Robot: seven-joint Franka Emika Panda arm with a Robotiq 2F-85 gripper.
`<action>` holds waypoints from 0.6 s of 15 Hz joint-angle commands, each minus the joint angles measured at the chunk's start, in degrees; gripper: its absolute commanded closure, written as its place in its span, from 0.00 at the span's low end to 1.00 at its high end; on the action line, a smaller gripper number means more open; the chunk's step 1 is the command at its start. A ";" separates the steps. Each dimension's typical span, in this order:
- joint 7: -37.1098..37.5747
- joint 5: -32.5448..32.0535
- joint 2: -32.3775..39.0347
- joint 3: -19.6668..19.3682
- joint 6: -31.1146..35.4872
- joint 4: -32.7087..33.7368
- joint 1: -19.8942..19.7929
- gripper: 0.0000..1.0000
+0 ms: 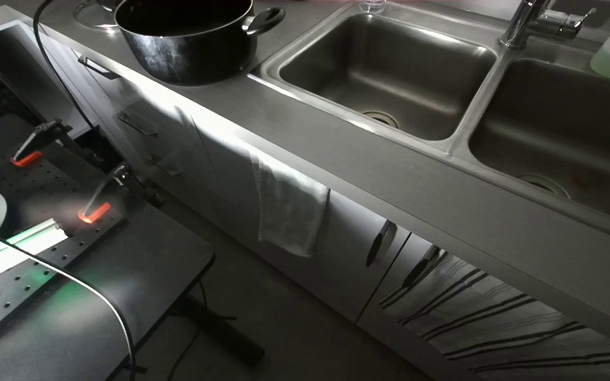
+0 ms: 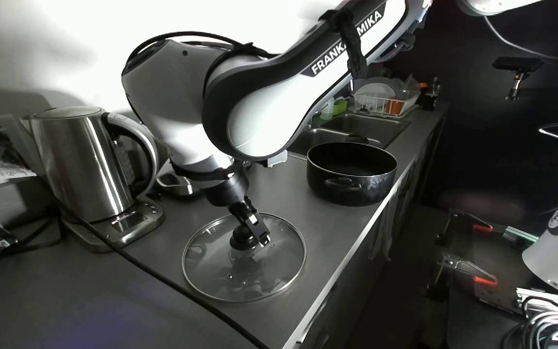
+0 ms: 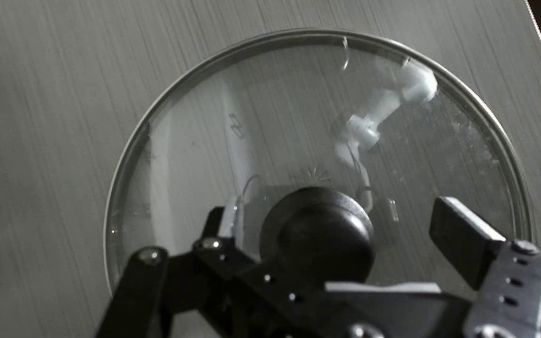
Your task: Put the lid on the black pot
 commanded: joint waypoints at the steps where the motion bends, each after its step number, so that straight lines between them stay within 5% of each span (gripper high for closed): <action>1: -1.73 -0.83 3.67 -0.97 -3.52 6.35 1.72 0.00; 3: -1.95 -0.77 4.66 -1.16 -4.25 8.00 1.98 0.05; 4: -2.21 -0.67 5.05 -1.18 -4.52 8.74 2.01 0.26; 6: -2.51 -0.49 5.72 -1.27 -5.02 10.05 2.10 0.31; 9: -3.02 -0.32 6.60 -1.37 -5.74 11.81 2.16 0.51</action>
